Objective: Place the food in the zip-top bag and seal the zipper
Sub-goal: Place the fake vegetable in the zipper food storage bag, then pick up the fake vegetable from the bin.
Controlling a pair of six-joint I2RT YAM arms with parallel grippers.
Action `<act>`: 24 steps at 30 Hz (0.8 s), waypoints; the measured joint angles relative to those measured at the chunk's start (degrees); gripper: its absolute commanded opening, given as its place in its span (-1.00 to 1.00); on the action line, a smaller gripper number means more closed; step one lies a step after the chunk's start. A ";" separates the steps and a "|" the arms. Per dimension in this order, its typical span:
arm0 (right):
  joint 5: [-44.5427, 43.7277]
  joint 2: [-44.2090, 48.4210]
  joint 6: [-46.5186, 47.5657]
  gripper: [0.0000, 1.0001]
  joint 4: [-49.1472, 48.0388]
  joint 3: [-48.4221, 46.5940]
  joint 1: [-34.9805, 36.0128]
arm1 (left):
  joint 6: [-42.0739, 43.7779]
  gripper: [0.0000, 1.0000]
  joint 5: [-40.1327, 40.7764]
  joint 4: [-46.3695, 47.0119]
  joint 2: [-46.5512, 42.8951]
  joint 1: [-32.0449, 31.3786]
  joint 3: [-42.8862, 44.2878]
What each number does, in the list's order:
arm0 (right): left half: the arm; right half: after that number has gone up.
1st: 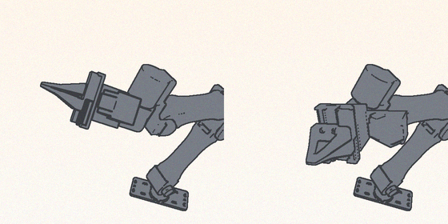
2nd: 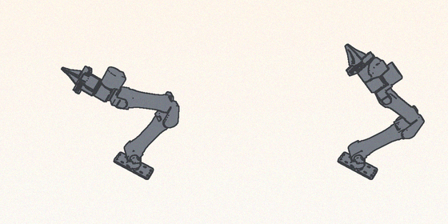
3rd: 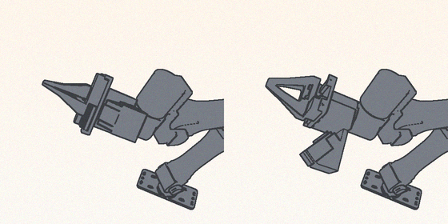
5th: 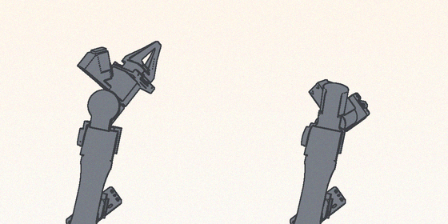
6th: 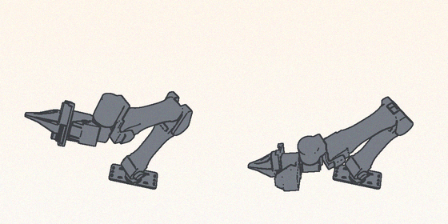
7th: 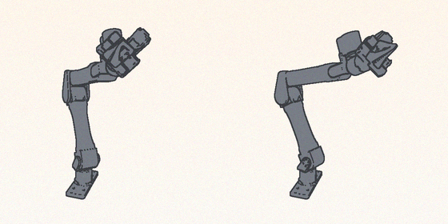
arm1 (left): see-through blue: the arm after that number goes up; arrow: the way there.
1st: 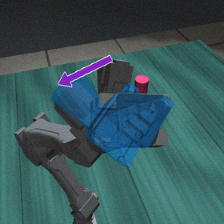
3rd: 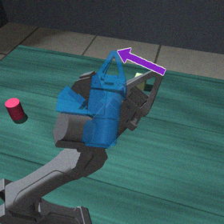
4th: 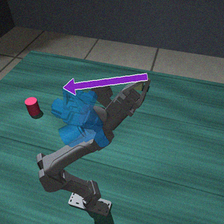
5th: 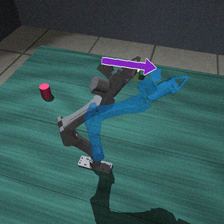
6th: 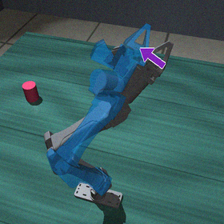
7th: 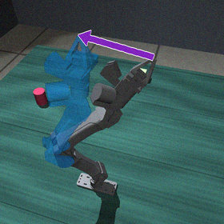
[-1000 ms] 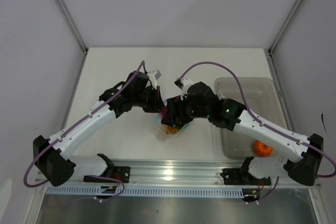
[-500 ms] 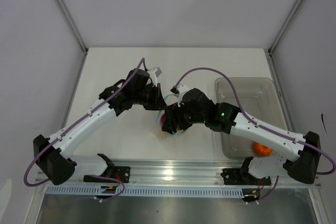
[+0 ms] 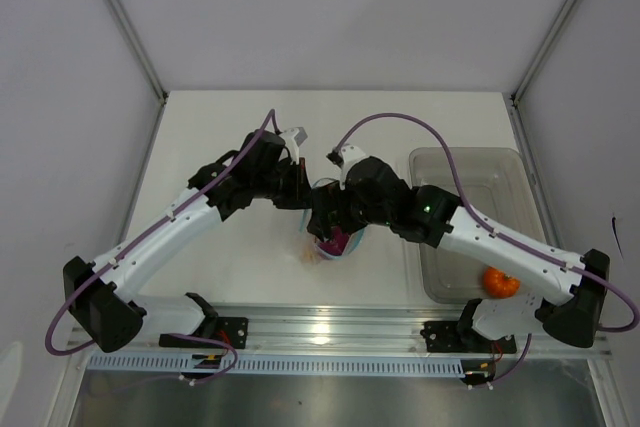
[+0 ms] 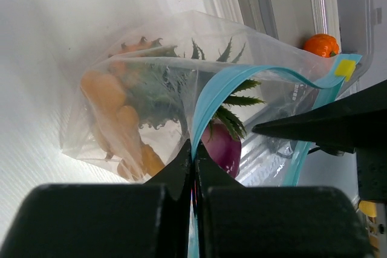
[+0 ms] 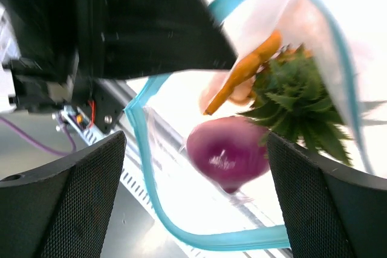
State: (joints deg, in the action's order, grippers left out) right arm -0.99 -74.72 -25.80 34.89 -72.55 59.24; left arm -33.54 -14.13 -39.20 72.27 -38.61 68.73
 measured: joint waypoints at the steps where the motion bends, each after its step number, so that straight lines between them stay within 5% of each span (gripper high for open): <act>1: -0.76 -0.09 -0.02 0.99 0.31 -0.74 -0.15 | 0.00 -0.99 0.00 0.02 0.00 0.00 0.00; 9: -11.87 2.38 -3.89 0.99 8.11 -7.04 -2.32 | 0.15 -0.99 0.66 -0.09 0.00 0.00 0.00; 12: -15.67 6.84 -8.24 0.99 13.75 -7.50 -9.16 | 0.17 -0.99 0.90 -0.37 0.00 0.00 0.00; 19: -17.49 20.85 -12.11 0.99 23.32 -5.18 -43.65 | 0.17 -0.99 0.87 -0.22 0.00 0.00 0.00; 24: -19.32 22.08 -9.49 0.99 27.43 -3.87 -64.98 | 0.26 -0.99 0.76 0.31 0.00 0.00 0.00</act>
State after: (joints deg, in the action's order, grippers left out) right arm -20.32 -52.64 -35.29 62.33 -76.42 -5.74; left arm -33.28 -13.37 -38.89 72.27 -38.61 68.73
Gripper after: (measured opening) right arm 0.993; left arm 0.005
